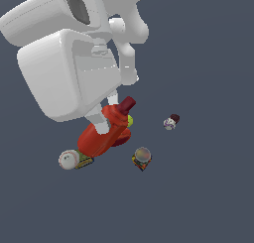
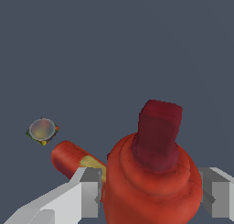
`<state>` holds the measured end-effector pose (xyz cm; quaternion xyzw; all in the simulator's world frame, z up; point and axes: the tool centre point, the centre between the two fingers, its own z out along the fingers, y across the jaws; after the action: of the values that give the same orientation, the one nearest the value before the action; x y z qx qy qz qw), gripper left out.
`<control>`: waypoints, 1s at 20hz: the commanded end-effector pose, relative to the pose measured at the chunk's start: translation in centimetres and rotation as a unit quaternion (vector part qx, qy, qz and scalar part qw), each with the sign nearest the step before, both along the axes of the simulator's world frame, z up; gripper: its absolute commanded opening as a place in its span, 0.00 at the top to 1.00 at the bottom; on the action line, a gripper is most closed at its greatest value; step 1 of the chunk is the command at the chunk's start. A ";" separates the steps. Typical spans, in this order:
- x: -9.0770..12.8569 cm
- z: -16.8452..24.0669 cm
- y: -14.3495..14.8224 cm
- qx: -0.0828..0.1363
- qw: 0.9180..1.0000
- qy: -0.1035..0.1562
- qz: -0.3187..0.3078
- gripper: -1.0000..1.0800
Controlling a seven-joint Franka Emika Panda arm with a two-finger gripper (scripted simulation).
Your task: Pick up a designated object from a clutter of objects.
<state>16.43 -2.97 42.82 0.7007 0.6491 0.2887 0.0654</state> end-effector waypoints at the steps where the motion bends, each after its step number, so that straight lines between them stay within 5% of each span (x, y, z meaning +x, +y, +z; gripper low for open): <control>1: -0.4 1.4 -0.3 0.008 1.000 -0.021 0.009 1.00; 10: -1.9 4.6 -1.2 0.034 0.996 -0.070 0.034 1.00; 20: -2.9 6.2 -1.9 0.049 0.993 -0.095 0.048 1.00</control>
<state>13.66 -4.80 48.55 0.6433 0.6577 0.3844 0.0764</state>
